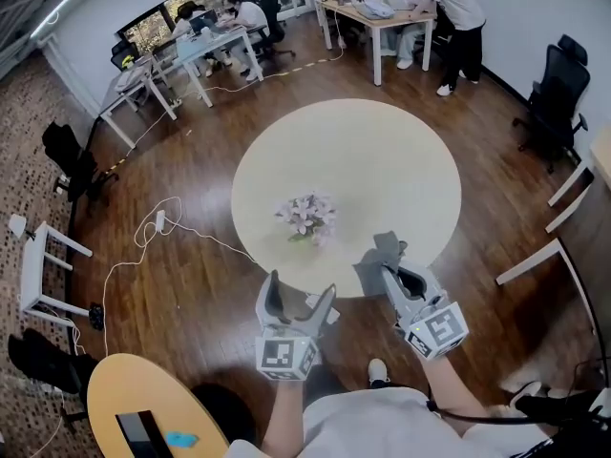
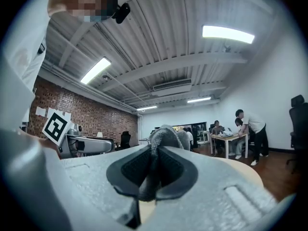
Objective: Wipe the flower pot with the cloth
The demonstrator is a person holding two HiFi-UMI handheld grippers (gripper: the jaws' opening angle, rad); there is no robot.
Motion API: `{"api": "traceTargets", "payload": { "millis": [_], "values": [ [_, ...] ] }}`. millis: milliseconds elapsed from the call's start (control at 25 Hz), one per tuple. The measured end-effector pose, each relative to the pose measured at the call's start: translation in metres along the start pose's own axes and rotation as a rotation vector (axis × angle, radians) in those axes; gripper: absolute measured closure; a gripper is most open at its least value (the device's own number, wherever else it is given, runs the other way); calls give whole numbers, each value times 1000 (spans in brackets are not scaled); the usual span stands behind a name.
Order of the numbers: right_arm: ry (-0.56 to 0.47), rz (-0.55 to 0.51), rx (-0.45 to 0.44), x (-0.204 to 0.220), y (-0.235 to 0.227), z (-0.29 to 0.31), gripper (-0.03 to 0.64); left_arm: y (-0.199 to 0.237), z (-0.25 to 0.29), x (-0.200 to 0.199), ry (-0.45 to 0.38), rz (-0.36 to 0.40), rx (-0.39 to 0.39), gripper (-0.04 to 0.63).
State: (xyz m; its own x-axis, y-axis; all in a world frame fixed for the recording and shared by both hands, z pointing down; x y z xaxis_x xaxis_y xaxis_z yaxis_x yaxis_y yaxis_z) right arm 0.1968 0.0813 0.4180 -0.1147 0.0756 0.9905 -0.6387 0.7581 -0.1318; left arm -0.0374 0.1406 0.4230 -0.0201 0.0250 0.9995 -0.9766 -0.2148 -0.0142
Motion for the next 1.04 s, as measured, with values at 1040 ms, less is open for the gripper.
{"api": "traceTargets", "payload": {
  "millis": [1040],
  "values": [
    [-20,-56,0,0,60,36,607,45,-45,-3,-25,38,13,112]
  ]
}}
Point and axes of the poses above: the fingertips, and each gripper's own axes: z forward along the fingers, y to its left, x out of its underside, the point moved 9 cm from there along -z, backward along the fingers, and after that the axes turned 6 degrees about z, right-handed, at the moved point
